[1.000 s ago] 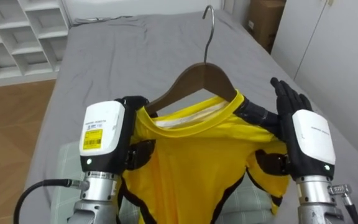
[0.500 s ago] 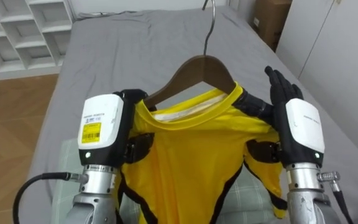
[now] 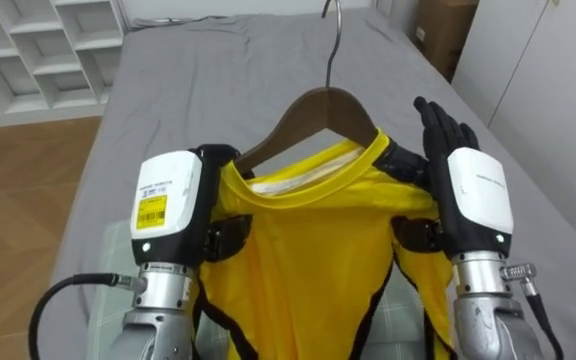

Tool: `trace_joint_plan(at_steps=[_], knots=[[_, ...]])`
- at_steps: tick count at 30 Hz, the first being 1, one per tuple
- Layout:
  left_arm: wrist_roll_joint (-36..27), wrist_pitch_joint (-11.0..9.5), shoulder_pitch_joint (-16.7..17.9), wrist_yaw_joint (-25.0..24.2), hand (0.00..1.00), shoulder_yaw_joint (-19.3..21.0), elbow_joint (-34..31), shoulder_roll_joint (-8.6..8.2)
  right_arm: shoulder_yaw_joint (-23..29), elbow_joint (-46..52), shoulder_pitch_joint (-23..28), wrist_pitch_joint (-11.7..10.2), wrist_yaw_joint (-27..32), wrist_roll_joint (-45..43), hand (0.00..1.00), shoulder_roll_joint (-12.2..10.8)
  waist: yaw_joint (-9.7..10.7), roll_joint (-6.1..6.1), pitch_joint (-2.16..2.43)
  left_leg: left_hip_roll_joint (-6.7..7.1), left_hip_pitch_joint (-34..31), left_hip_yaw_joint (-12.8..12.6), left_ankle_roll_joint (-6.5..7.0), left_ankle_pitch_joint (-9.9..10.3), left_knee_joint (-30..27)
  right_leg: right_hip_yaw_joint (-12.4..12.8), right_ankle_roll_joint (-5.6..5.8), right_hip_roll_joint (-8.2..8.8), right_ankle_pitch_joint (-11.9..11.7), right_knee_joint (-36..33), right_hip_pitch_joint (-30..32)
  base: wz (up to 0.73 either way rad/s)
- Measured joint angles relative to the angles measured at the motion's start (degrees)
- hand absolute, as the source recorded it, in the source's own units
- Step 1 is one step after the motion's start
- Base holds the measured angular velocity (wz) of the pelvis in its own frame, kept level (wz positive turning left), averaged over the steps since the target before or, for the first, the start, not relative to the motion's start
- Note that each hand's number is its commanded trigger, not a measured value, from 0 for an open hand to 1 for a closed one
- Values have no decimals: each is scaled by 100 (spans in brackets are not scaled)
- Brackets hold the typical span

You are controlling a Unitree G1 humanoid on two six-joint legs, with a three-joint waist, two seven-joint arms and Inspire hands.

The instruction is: Hang clothes

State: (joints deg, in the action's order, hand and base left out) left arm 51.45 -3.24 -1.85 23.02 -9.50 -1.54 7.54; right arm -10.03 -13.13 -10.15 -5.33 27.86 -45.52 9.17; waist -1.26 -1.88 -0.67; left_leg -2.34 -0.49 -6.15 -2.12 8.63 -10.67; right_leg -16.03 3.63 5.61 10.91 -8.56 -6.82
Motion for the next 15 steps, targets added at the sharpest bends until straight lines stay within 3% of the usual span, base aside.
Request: trace_joint_plan(at_steps=[15], knots=[[3,364,1,-143,100,-277,1,-38,-67,-174,-1,185,39,-56,0,-84,-8,5,2,4,19,1,1,-2,-8,17,0,0,0,0,-12,0]])
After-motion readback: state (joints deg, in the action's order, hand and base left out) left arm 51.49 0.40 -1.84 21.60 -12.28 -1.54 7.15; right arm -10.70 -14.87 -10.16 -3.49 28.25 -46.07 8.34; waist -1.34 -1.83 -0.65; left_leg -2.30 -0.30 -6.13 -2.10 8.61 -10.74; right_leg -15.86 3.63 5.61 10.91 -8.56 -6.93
